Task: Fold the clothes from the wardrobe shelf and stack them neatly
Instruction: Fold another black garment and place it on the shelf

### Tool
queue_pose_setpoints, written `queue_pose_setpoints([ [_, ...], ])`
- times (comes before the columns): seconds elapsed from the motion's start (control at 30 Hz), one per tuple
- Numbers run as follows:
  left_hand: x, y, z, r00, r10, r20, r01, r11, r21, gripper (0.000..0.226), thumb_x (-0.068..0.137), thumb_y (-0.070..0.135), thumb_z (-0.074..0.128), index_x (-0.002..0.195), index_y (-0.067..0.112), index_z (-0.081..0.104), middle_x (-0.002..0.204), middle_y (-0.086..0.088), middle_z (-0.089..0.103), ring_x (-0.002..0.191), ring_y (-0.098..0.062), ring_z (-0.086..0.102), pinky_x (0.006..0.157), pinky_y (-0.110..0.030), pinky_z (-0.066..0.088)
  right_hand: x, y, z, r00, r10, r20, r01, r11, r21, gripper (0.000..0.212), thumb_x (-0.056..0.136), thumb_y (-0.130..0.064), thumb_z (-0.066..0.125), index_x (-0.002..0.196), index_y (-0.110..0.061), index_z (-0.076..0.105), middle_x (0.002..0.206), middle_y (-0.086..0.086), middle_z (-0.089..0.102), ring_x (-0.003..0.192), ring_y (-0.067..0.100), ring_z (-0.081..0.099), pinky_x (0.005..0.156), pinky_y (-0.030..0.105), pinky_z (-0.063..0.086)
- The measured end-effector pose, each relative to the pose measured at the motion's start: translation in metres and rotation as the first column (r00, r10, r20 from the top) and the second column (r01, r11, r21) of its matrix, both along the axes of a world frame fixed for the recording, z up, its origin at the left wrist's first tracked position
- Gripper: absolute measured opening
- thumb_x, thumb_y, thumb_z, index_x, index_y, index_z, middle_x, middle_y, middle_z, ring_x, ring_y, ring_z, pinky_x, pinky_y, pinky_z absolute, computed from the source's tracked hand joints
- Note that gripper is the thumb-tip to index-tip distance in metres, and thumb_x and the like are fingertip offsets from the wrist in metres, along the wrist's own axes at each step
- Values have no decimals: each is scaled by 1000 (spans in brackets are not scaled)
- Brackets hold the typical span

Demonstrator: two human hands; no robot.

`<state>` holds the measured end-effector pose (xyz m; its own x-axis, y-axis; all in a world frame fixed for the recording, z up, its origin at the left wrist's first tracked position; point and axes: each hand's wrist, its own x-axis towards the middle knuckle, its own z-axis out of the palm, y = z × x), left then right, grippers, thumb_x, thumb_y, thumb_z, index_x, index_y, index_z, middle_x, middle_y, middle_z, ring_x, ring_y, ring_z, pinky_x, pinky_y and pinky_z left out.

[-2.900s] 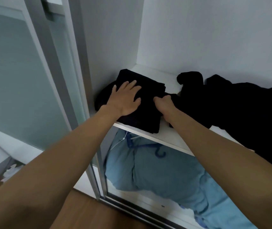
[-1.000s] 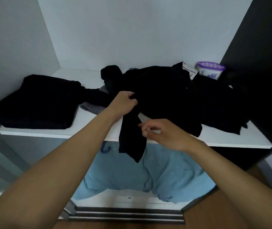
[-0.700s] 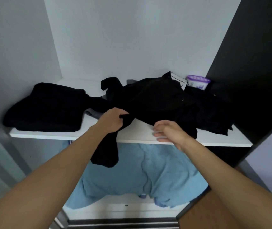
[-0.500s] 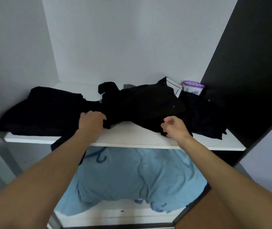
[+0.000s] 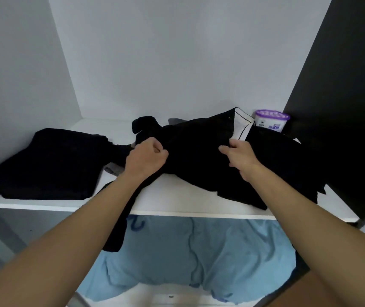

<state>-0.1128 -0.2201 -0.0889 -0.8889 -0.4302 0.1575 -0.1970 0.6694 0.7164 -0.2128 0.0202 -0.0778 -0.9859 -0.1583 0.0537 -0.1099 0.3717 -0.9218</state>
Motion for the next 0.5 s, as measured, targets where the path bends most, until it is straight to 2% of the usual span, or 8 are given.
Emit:
queue_pose_setpoints([
  [0.03,-4,6,9,986,-124,114,82,945,318,32,85,51,63,102,25,61,103,-2,75,86,-19,72,78,-36,54,15,-6,-1,987,97,-125,-90,994,65,27,93,-14,66,70,-17,54,68,-5,54,62,1,55,54,19,41],
  [0.07,-7,10,16,948,-257,189,111,821,560,50,81,64,65,108,22,61,104,-7,76,87,-24,75,76,-37,57,33,-12,-2,948,225,-223,-189,966,174,27,93,-12,66,68,-15,56,71,-5,56,64,1,55,59,20,41],
  [0.13,-11,22,25,885,-418,205,137,655,743,75,67,74,72,117,19,63,110,-13,75,93,-35,75,78,-45,60,67,-23,-11,810,505,-298,-345,822,453,16,92,-8,65,77,-3,66,91,8,61,86,17,60,75,30,44],
  [0.17,-11,30,25,879,-438,188,157,638,754,72,67,68,77,118,19,65,111,-14,74,97,-36,73,81,-49,60,83,-26,-18,751,595,-286,-363,734,574,13,92,-9,63,83,-1,68,99,13,61,95,25,58,79,35,45],
  [0.23,-8,47,19,911,-373,175,159,709,687,44,80,36,81,113,10,66,113,-17,72,101,-33,71,85,-48,60,113,-29,-28,741,635,-220,-319,619,718,16,96,-15,57,95,-5,69,108,14,58,105,30,53,84,41,46],
  [0.33,8,58,6,955,-267,132,157,828,539,16,83,3,67,96,9,60,103,-14,64,91,-24,63,68,-32,55,148,-20,-29,725,671,-156,-370,571,733,23,94,-6,51,109,-7,69,115,12,59,108,24,53,91,40,46],
  [0.43,35,50,1,944,-309,117,171,761,625,16,82,-5,58,91,7,58,93,-12,60,86,-24,61,72,-33,53,176,3,-22,765,631,-128,-430,649,627,47,85,8,48,120,-14,71,127,0,65,107,9,57,93,24,44],
  [0.5,57,43,-6,943,-311,118,148,710,688,17,85,-7,53,97,4,58,93,-14,61,84,-25,63,74,-35,54,190,18,-23,863,439,-250,-238,790,565,45,84,6,50,113,-18,74,117,-7,69,104,12,63,93,36,51],
])
